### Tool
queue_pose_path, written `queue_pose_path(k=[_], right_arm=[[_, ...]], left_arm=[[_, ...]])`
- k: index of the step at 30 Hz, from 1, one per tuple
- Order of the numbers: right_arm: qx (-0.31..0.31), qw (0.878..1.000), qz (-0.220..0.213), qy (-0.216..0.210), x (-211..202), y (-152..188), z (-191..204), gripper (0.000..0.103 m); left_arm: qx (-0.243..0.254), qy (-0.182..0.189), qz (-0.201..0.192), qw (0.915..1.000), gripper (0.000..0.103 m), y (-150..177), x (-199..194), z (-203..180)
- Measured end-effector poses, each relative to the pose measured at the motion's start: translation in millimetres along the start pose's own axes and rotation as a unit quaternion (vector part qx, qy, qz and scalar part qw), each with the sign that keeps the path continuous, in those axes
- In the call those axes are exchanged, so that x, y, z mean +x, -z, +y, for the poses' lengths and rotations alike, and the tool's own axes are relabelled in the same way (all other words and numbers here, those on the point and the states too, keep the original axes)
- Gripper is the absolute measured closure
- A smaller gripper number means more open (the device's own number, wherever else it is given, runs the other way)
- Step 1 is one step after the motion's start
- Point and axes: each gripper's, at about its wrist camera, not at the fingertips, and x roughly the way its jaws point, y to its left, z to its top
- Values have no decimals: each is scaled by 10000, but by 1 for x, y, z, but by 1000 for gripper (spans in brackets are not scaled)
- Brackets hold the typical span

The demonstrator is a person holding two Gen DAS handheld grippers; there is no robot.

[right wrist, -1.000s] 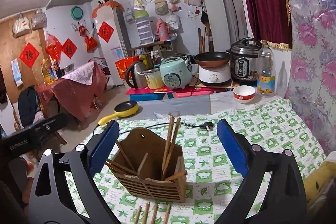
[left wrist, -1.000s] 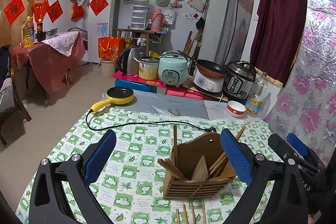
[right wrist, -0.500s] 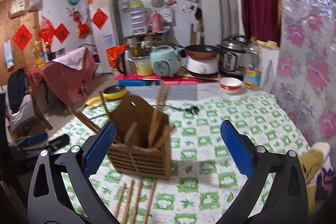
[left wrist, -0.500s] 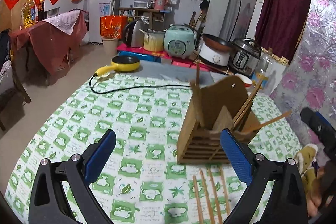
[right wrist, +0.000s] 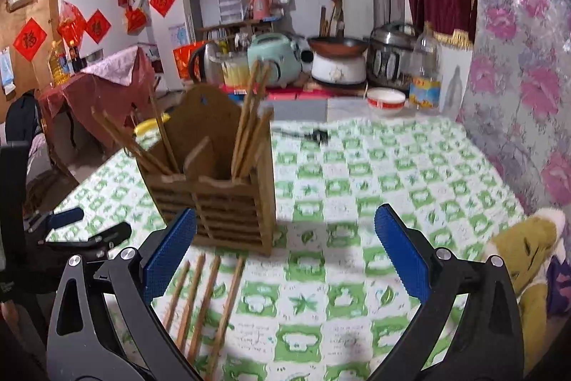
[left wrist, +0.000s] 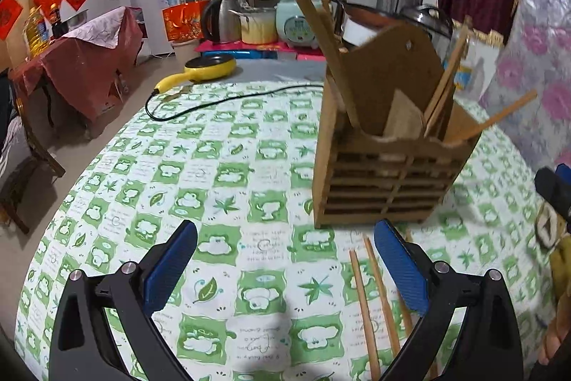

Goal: Organize utensils
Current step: 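Move both open tools back down to the loose chopsticks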

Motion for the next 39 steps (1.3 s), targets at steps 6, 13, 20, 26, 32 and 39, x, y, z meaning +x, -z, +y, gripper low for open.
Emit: queue_pose_path(k=[6, 13, 20, 26, 32, 39], right_arm=[[-46, 9964, 845, -79, 36, 27, 6, 6], [-217, 9935, 1116, 25, 38, 53, 10, 6], [0, 9911, 1316, -201, 22, 80, 2, 6], [-83, 9933, 1134, -227, -6, 104, 6, 6], [-228, 9918, 1035, -721, -38, 122, 10, 6], [-300, 9947, 628, -751, -61, 131, 9, 6]], left_arm=[[-25, 117, 323, 9994, 6, 9, 16, -2], [-37, 213, 546, 9983, 6, 30, 14, 2], [90, 315, 689, 9971, 6, 63, 2, 4], [278, 514, 685, 9959, 6, 99, -22, 1], [930, 343, -113, 9950, 6, 124, -64, -17], [2138, 216, 23, 9766, 5, 142, -64, -55]])
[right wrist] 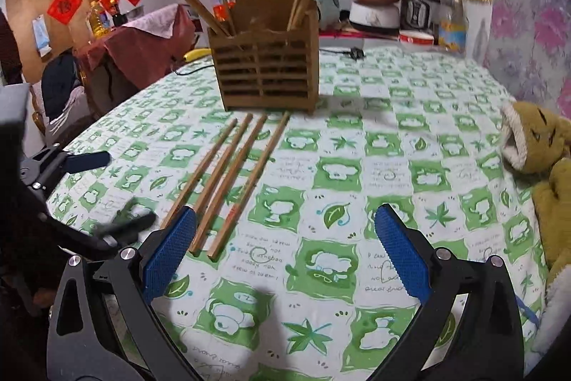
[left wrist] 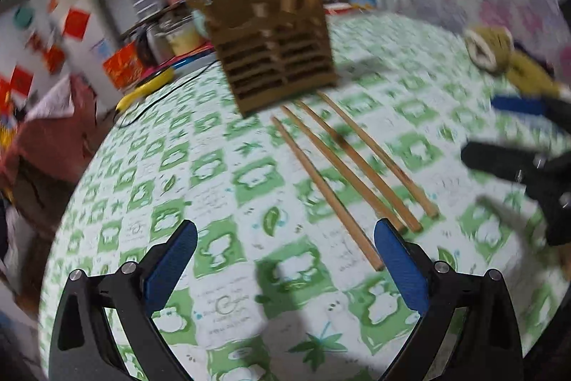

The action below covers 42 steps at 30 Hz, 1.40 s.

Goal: Organize utensils
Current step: 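Move both open tools back down to the loose chopsticks, then close the right tool on a chopstick while the left tool grasps another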

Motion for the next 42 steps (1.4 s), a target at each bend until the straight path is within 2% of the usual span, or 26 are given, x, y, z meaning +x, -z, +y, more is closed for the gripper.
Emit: queue_pose_path(k=[4, 8, 9, 10, 12, 13, 14, 15, 16, 17, 18, 19, 22, 24, 25, 27, 29, 32, 34, 35, 37, 38, 39, 40, 42], right_arm=[[127, 9997, 199, -63, 8, -3, -6, 7], [494, 9983, 213, -245, 10, -3, -20, 7], [597, 9975, 238, -285, 11, -3, -23, 6], [668, 9970, 261, -307, 11, -2, -26, 6], [784, 9957, 322, -367, 13, -2, -30, 6], [787, 9953, 367, -419, 14, -2, -30, 6], [740, 9954, 415, -439, 16, -2, -28, 7], [665, 9957, 462, -447, 17, -2, -25, 7], [488, 9965, 533, -417, 18, -1, -19, 7], [240, 9974, 587, -339, 19, 0, -10, 7], [38, 9978, 605, -258, 19, 1, -3, 7], [-285, 9978, 592, -121, 18, 2, 9, 7], [-1067, 9929, 480, 216, 15, 8, 36, 8], [-1288, 9900, 460, 333, 15, 11, 43, 18], [-1306, 9896, 506, 316, 17, 11, 43, 21], [-1229, 9901, 630, 268, 20, 11, 39, 34], [-1167, 9901, 755, 185, 24, 11, 36, 38], [-1345, 9878, 778, 93, 25, 13, 43, 38], [-1481, 9853, 827, 174, 27, 15, 49, 42], [-1522, 9837, 919, 261, 31, 15, 51, 49], [-1465, 9837, 987, 329, 34, 14, 50, 52], [-1360, 9851, 980, 394, 33, 14, 46, 58], [-1140, 9873, 936, 584, 32, 12, 39, 70], [-859, 9903, 908, 614, 30, 11, 29, 72], [-497, 9944, 851, 384, 27, 9, 14, 72]], left_arm=[[302, 81, 173, 9994, 5, 2, 8, -9], [35, 209, 597, 9980, 4, 2, 23, 3], [-142, 269, 667, 9973, 4, 1, 26, 9], [-331, 179, 730, 9966, 4, 1, 29, 16], [-998, -268, 897, 9906, 4, 1, 37, 42], [-1348, -304, 974, 9856, 5, 3, 40, 56], [-1893, -50, 1067, 9761, 5, 7, 45, 78], [-2228, 215, 1076, 9687, 6, 11, 47, 91], [-2412, 351, 914, 9655, 6, 13, 44, 99], [-2667, 588, 780, 9588, 6, 17, 42, 109], [-2733, 653, 720, 9570, 6, 19, 41, 111], [-2759, 682, 701, 9562, 6, 19, 40, 112], [-2570, 518, 799, 9617, 6, 15, 43, 104], [-2427, 430, 869, 9652, 6, 13, 45, 99], [-2405, 426, 875, 9658, 6, 12, 44, 97], [-2437, 456, 859, 9650, 6, 12, 44, 97], [-2470, 502, 842, 9640, 6, 12, 43, 98], [-2481, 513, 833, 9638, 6, 13, 41, 100], [-2479, 512, 834, 9638, 6, 14, 42, 100], [-2476, 510, 835, 9639, 6, 14, 42, 100], [-2462, 503, 842, 9643, 6, 14, 41, 101], [-2452, 499, 844, 9645, 6, 14, 41, 100], [-2454, 505, 843, 9644, 6, 14, 41, 100], [-2450, 512, 842, 9645, 6, 14, 40, 100], [-2438, 558, 828, 9647, 6, 14, 39, 99]])
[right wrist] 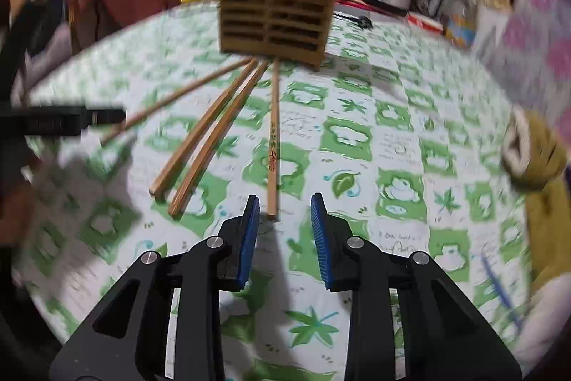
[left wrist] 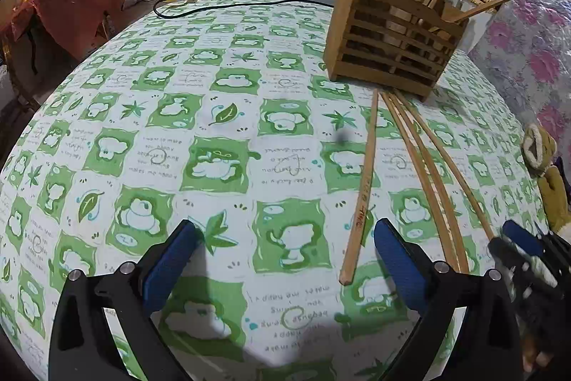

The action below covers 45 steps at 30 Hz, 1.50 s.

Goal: Organize utensils
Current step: 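Close the right tool on a chopstick while the left tool grasps another, then lift both held chopsticks up over the wooden holder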

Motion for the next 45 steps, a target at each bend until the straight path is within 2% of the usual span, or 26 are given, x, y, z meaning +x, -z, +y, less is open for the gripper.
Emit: queue_pose_path(k=[3, 5, 10, 12, 14, 18, 20, 21, 22, 23, 26, 28, 30, 31, 32, 34, 42, 45], right_arm=[[82, 9996, 70, -261, 0, 1, -7, 71], [-40, 9997, 4, -248, -2, 2, -2, 71], [-121, 9995, -28, -276, -3, 2, 1, 71], [-58, 9994, -35, -333, -3, 1, -2, 71], [-7, 9993, -38, -382, -3, 1, -4, 71], [-9, 9991, -46, -416, -3, 1, -4, 71], [-29, 9991, -54, -417, -3, 1, -3, 71], [-32, 9991, -52, -418, -3, 1, -3, 71], [-38, 9991, -44, -422, -2, 1, -3, 71], [-43, 9991, -34, -427, -2, 1, -3, 71], [-73, 9990, 29, -438, 1, -1, -1, 71], [-88, 9988, 217, -433, 9, -3, 1, 71], [-10, 9985, 289, -459, 13, -4, -1, 74], [47, 9983, 295, -492, 13, -4, -2, 77], [91, 9983, 282, -493, 13, -3, -4, 95], [117, 9981, 254, -556, 12, -2, -4, 97], [202, 9976, -483, -462, -18, 2, -9, 97], [304, 9959, -729, -438, -34, -3, -17, 97]], left_arm=[[186, 211, 17, 9996, 6, 5, -4, -5], [320, 283, -17, 9991, 6, 9, -9, -9], [607, 130, -228, 9978, 7, 16, -19, -18], [722, 105, -188, 9972, 18, 18, -18, -22], [825, 80, -47, 9965, 40, 19, -13, -27], [938, 1, -10, 9956, 58, 20, -9, -31], [1043, 16, -43, 9945, 77, 22, -10, -35], [1074, 36, -47, 9942, 82, 23, -9, -37], [1117, 58, -60, 9937, 92, 23, -10, -38], [1135, 72, -71, 9935, 95, 24, -10, -39], [1130, 54, -179, 9934, 95, 24, -13, -41], [1126, 50, -181, 9935, 95, 24, -13, -42], [1131, 0, -170, 9934, 95, 23, -12, -43], [1133, -23, -163, 9934, 95, 24, -12, -43], [1138, -38, -147, 9934, 95, 23, -11, -43], [1138, -24, -145, 9934, 95, 23, -11, -43], [894, 240, -369, 9950, 97, 23, -28, -38], [851, 248, -610, 9942, 97, 18, -52, -38]])
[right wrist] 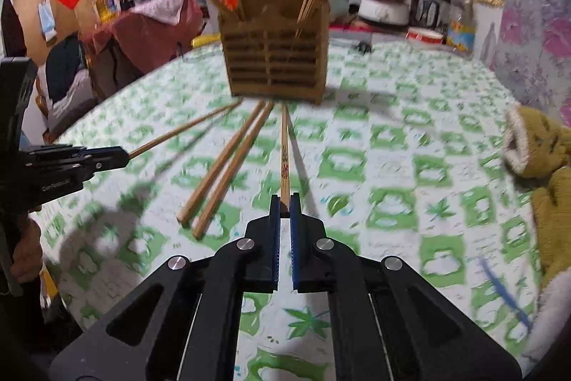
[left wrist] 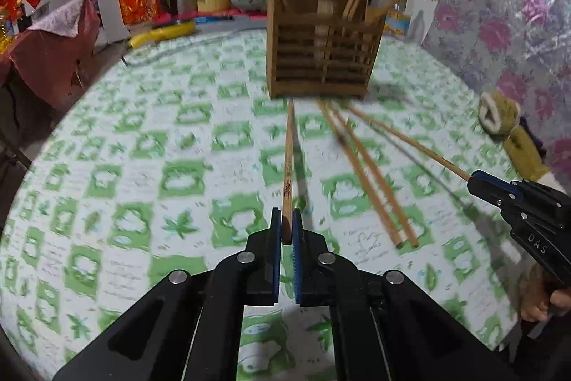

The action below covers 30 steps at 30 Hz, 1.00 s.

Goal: Organize utensils
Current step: 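Lift both held chopsticks up over the wooden holder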

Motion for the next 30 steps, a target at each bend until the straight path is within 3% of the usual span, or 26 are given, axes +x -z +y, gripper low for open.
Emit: queue_pose_path(k=[10, 22, 30], right_arm=[[-62, 9930, -1180, -3, -74, -67, 3, 97], [-122, 9846, -1746, -26, -94, -131, 11, 97], [91, 9734, -2285, -120, -99, -190, 8, 97]], left_arm=[[190, -90, -882, 9959, 97, -52, -75, -18], [358, 24, -1244, 9916, 97, -123, -92, -38], [166, -3, -1978, 9801, 97, -186, -120, -40]])
